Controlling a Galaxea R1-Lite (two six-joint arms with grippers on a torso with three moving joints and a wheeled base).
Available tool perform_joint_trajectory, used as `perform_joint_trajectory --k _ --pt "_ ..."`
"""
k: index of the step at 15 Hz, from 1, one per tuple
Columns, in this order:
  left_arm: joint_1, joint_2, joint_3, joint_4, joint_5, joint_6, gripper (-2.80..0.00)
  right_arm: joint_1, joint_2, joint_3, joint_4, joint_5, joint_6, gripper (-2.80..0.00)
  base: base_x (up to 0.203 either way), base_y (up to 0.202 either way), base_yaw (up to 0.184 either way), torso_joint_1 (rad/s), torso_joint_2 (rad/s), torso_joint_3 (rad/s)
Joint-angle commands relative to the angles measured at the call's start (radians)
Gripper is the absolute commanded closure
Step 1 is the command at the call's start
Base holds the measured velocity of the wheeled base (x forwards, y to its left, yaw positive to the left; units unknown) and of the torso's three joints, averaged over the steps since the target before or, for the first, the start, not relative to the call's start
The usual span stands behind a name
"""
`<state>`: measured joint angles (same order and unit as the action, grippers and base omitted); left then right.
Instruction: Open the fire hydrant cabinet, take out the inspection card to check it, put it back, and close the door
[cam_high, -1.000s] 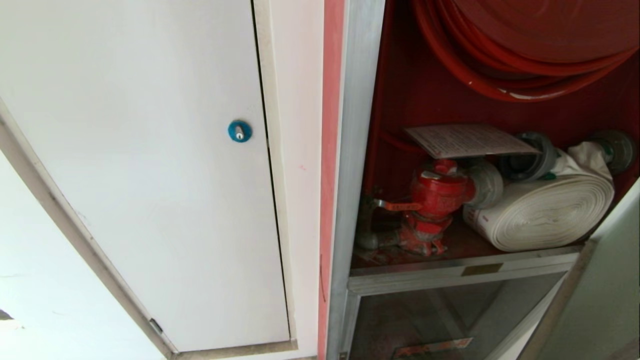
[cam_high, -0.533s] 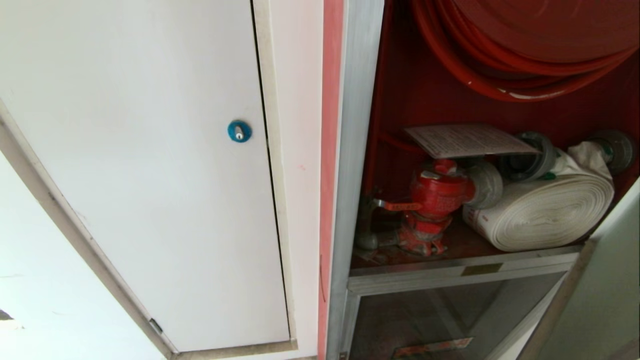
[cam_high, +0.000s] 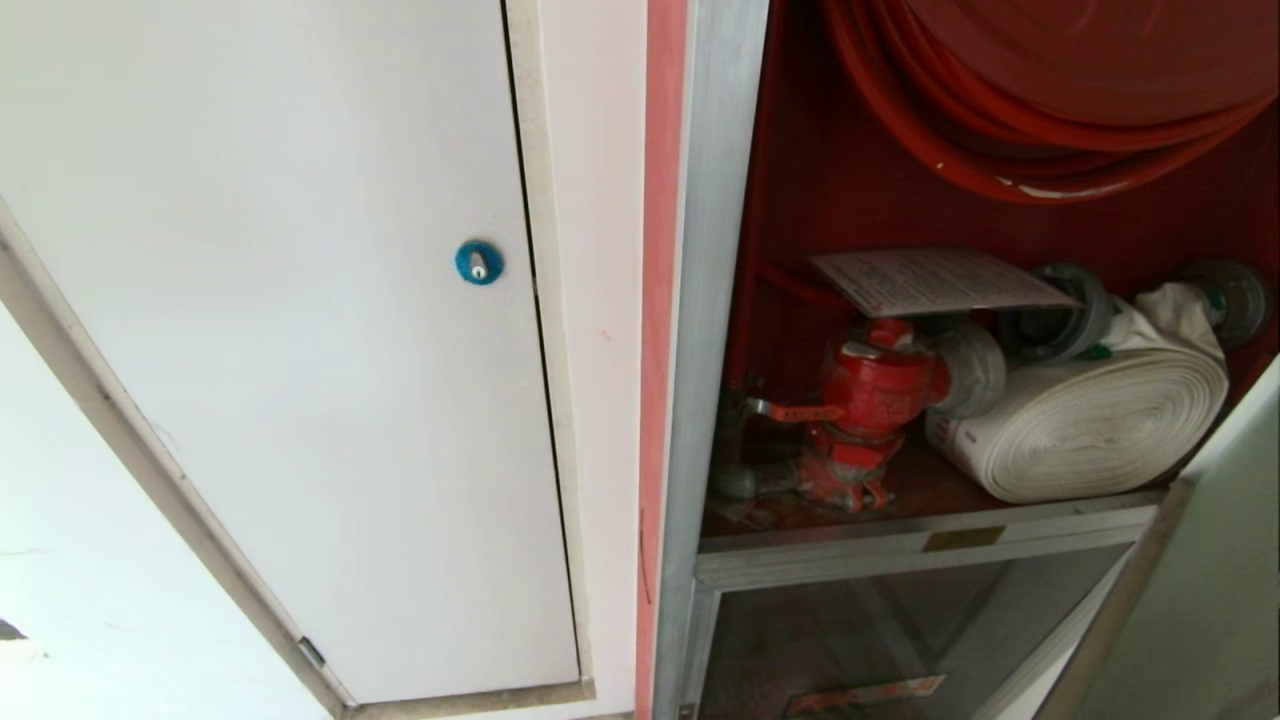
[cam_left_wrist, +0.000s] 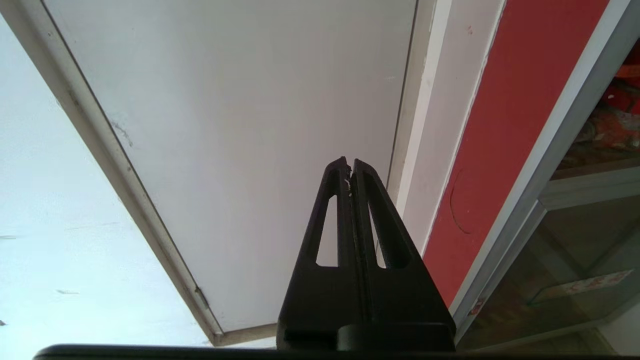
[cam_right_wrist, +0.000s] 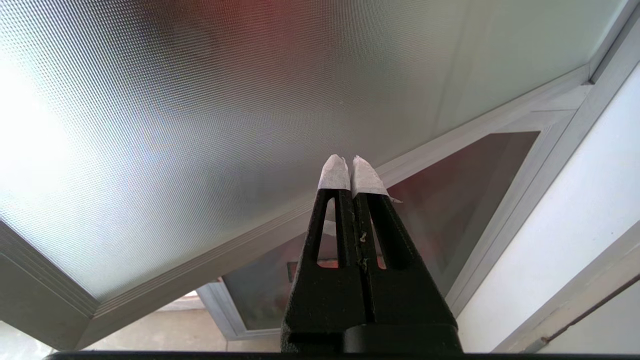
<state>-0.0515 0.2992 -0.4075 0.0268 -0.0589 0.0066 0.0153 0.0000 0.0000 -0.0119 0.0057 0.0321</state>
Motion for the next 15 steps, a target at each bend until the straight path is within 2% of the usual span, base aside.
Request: perform_joint_trajectory --k 1,3,9,13,15 --pt "0.014 -0.024 0.01 0.002 -0.001 0.0 0.0 0.0 0.002 0.003 0.0 0.0 0.0 0.0 0.0 0.0 0.0 0.0 0.0 0.0" --pt "0.058 -0.049 0.03 0.003 -0.007 0.004 0.0 0.0 0.002 0.003 0.0 0.0 0.0 0.0 0.0 0.0 0.0 0.0 0.0 0.0" --pt "0.057 -0.233 0.181 -0.002 -0.004 0.01 0.0 0.0 0.002 0.003 0.0 0.0 0.006 0.0 0.0 0.0 0.0 0.0 0.0 0.0" --pt "0.056 -0.299 0.348 -0.005 0.014 0.085 0.0 0.0 0.002 0.003 0.0 0.0 0.005 0.0 0.0 0.0 0.0 0.0 0.0 0.0" --pt "0.056 -0.301 0.393 -0.005 0.014 0.097 0.0 0.0 0.002 0.003 0.0 -0.001 0.005 0.0 0.0 0.0 0.0 0.0 0.0 0.0"
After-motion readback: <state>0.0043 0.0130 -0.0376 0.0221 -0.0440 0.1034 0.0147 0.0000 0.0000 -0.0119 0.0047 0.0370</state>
